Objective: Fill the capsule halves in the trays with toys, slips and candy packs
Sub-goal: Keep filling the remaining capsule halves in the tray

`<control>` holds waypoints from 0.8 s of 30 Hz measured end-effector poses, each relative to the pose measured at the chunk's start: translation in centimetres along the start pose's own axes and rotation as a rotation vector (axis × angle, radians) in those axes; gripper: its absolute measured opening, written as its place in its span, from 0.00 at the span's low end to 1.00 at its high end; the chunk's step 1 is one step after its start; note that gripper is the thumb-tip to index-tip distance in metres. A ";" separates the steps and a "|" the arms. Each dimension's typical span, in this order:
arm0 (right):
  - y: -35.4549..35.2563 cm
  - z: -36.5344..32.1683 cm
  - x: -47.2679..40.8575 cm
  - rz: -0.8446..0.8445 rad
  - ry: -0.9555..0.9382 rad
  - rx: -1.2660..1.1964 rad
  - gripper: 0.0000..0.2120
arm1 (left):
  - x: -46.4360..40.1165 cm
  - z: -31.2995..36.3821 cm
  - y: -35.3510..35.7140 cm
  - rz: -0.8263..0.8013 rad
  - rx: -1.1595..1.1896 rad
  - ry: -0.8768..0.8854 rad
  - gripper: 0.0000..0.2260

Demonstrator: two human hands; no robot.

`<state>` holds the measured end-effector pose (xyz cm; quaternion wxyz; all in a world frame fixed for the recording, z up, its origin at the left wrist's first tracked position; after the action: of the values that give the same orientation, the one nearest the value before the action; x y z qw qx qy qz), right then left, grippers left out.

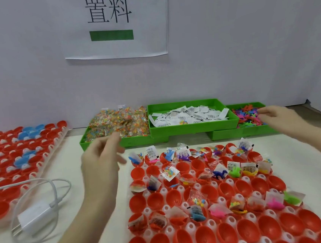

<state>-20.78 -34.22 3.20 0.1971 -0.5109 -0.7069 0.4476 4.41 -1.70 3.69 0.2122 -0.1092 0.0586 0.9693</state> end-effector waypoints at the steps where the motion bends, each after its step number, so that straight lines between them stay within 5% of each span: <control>1: 1.1 -0.1 -1.1 -0.035 0.006 0.061 0.17 | -1.9 -0.4 1.2 0.003 -0.035 -0.021 0.08; 5: 4.8 1.0 -4.2 -0.201 0.073 0.282 0.22 | -9.8 -3.5 3.0 0.019 -0.396 -0.009 0.10; 9: 5.9 2.5 -6.2 -0.201 0.217 0.323 0.27 | -13.9 -7.5 4.0 -0.214 -0.998 -0.048 0.17; 12: 6.0 2.3 -7.3 -0.128 0.206 0.281 0.18 | -14.8 -8.5 4.6 -0.256 -1.357 -0.004 0.19; 15: 5.4 1.9 -7.4 -0.011 0.143 0.252 0.09 | -14.8 -7.5 4.8 -0.101 -1.366 0.140 0.12; 18: 4.2 1.1 -6.9 0.165 0.032 0.302 0.12 | -14.6 -7.1 4.5 -0.051 -1.277 0.210 0.08; 24: 2.1 0.0 -7.0 0.391 0.012 0.354 0.13 | -14.5 -6.6 3.9 0.014 -1.072 0.256 0.11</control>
<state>-16.79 -40.36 2.75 0.1977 -0.5980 -0.5043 0.5908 16.87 -12.11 1.02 0.1116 -0.3186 -0.4173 0.8437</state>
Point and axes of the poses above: each hand's wrist, its own x-axis away from the middle knuckle, its own y-axis out of the palm, z = x × y, the point moved 6 cm from there along -x, towards the middle knuckle, and after that the axes turned 2 degrees about x, right-handed, at the moved point
